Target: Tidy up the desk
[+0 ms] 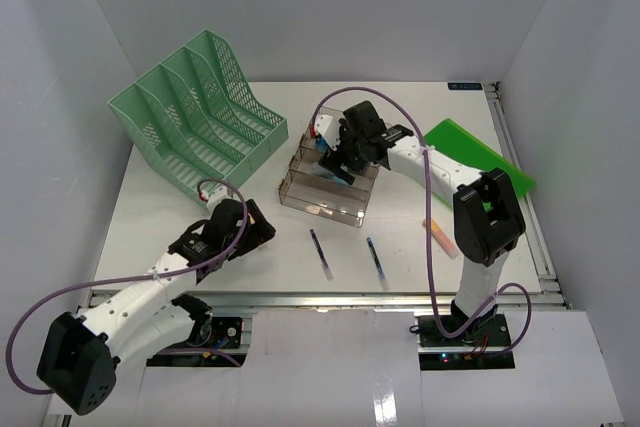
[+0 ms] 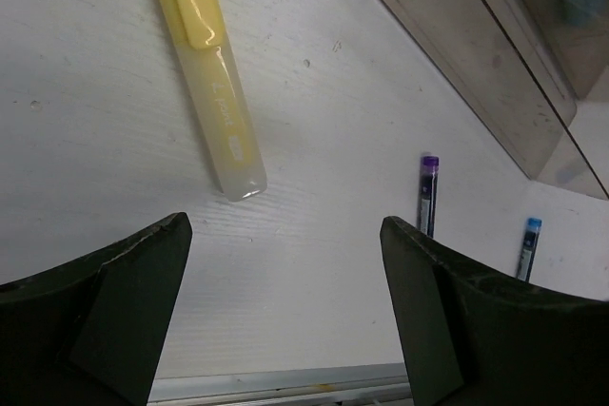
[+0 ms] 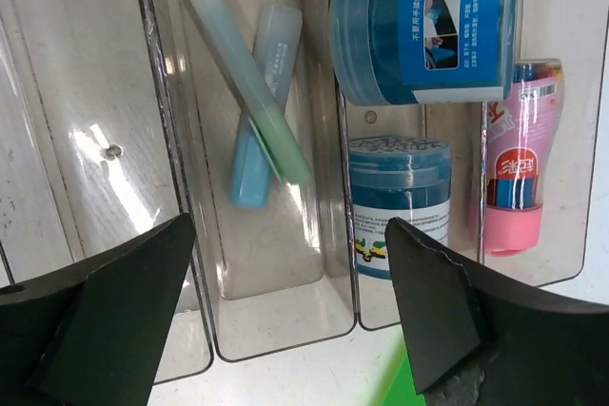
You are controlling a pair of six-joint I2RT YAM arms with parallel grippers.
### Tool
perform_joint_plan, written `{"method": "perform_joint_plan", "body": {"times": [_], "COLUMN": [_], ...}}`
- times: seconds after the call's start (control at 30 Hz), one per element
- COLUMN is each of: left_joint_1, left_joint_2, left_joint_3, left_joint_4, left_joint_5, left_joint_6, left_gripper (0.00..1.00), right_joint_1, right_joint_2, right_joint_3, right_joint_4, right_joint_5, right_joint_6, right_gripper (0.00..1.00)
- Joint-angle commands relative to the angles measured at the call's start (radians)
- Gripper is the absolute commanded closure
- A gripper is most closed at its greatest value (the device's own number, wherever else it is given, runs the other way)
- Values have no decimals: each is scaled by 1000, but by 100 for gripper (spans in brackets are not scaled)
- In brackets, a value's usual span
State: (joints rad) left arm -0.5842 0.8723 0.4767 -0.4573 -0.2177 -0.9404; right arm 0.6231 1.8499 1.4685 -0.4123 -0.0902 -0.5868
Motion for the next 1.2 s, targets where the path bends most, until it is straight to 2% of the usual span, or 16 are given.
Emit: {"method": "perform_joint_plan", "body": {"times": [0.0, 0.17, 0.3, 0.37, 0.5, 0.73, 0.83, 0.97, 1.17], "left_joint_1": [4, 4, 12, 18, 31, 52, 58, 59, 53], "left_joint_2": [128, 311, 424, 478, 564, 637, 643, 627, 512], "left_joint_3": [112, 200, 275, 290, 301, 321, 317, 310, 291], "left_joint_4": [-76, -118, -119, -120, -121, -120, -117, -117, -118], "left_joint_5": [-68, -123, -153, -158, -183, -199, -200, -187, -73], "left_joint_6": [-18, -11, 14, 17, 11, 24, 29, 39, 100], "left_gripper": [12, 16, 27, 29, 30, 35, 62, 85, 100], "right_joint_1": [-31, -122, -275, -354, -477, -590, -610, -657, -676], "right_joint_2": [-136, -363, -512, -589, -714, -764, -768, -776, -790], "right_joint_3": [-47, -203, -359, -449, -617, -657, -670, -682, -690], "right_joint_4": [8, 17, 53, 88, 159, 161, 159, 160, 159], "right_joint_5": [-150, -379, -598, -674, -771, -877, -902, -931, -945], "right_joint_6": [33, 62, 63, 71, 85, 96, 96, 96, 90], "right_gripper": [9, 2, 2, 2, 2, 2, 2, 2, 2]}}
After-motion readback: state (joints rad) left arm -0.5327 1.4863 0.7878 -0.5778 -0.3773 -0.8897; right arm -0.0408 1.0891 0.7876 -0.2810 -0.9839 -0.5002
